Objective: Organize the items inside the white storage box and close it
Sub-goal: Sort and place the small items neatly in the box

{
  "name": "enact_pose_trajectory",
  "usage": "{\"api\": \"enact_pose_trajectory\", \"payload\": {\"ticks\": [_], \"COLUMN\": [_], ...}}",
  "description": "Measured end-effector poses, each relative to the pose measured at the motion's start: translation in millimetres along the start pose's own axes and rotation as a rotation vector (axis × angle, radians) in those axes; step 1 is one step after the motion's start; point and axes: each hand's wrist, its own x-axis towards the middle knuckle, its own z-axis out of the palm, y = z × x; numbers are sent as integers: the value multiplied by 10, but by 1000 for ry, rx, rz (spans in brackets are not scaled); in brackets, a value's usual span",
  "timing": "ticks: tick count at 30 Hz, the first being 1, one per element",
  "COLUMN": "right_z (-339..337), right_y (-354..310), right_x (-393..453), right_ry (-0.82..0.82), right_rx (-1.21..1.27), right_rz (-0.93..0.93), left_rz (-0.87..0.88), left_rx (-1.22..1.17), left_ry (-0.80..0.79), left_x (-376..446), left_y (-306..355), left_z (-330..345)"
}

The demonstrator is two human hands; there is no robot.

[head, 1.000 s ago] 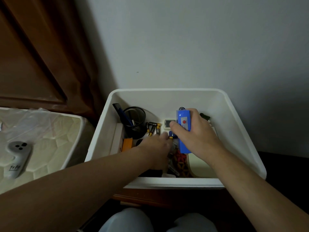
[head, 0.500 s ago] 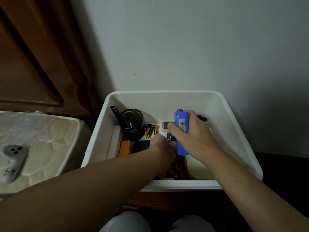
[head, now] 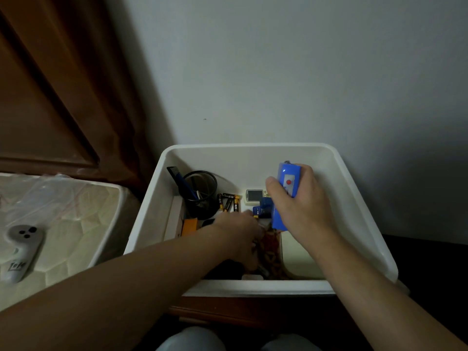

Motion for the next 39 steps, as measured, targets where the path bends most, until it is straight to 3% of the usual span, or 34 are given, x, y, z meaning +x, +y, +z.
{"api": "enact_pose_trajectory", "payload": {"ticks": [4, 9, 15, 20, 25, 33, 39], "right_z": [-33, -4, -5, 21, 19, 19, 27], "right_y": [34, 49, 65, 63, 97, 112, 105], "right_x": [37, 29, 35, 34, 39, 52, 55], "right_ry": [141, 75, 69, 63, 51, 54, 47], "right_rx": [59, 71, 30, 35, 24, 16, -7], "right_rz": [25, 13, 27, 24, 14, 22, 48], "left_rz": [-151, -243, -167, -232, -340, -554, -471], "left_rx": [-257, -341, -199, -47, -66, -148, 55], "left_ry": [204, 401, 313, 69, -179, -85, 11], "left_x": [13, 218, 329, 370, 445, 596, 586], "left_y": [-381, -545, -422, -444, -363, -66, -145], "left_z": [-10, -22, 87, 189, 207, 311, 269]}}
